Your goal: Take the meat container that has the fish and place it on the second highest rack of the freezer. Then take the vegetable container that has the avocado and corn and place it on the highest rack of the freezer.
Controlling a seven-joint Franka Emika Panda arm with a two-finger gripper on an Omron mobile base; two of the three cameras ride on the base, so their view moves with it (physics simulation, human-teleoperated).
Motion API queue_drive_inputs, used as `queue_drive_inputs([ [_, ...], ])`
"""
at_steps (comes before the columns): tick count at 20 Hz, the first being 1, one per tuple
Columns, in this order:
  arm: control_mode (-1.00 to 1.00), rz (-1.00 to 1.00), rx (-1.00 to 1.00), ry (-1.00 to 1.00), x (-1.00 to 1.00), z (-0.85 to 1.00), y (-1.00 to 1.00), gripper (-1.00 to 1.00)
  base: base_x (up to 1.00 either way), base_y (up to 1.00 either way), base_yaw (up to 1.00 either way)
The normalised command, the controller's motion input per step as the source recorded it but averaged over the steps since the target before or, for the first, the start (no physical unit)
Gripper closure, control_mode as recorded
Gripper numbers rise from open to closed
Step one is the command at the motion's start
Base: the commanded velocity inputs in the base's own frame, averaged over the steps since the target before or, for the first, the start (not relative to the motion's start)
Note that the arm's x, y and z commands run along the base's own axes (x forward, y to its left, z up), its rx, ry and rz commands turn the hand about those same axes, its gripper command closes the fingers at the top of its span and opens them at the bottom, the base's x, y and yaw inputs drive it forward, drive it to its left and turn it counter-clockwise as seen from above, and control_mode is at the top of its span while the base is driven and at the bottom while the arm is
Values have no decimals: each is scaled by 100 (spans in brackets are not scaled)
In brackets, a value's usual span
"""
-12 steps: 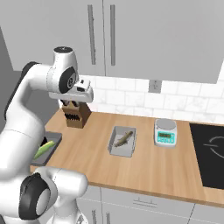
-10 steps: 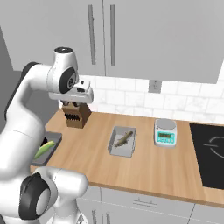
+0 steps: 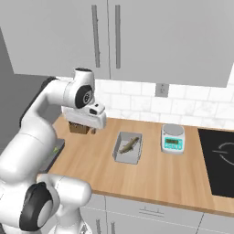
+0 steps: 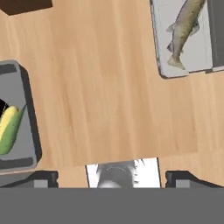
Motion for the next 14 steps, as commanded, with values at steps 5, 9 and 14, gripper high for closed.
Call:
queue_drive_inputs([
  [5,-100,-41,1,43,5,-68,-100,-100,0,0,0],
  [9,-100,-36,3,28,23,-59,-100,-100,0,0,0],
  [14,-100,-28,0,13,8,-45,-81,-100,0,0,0],
])
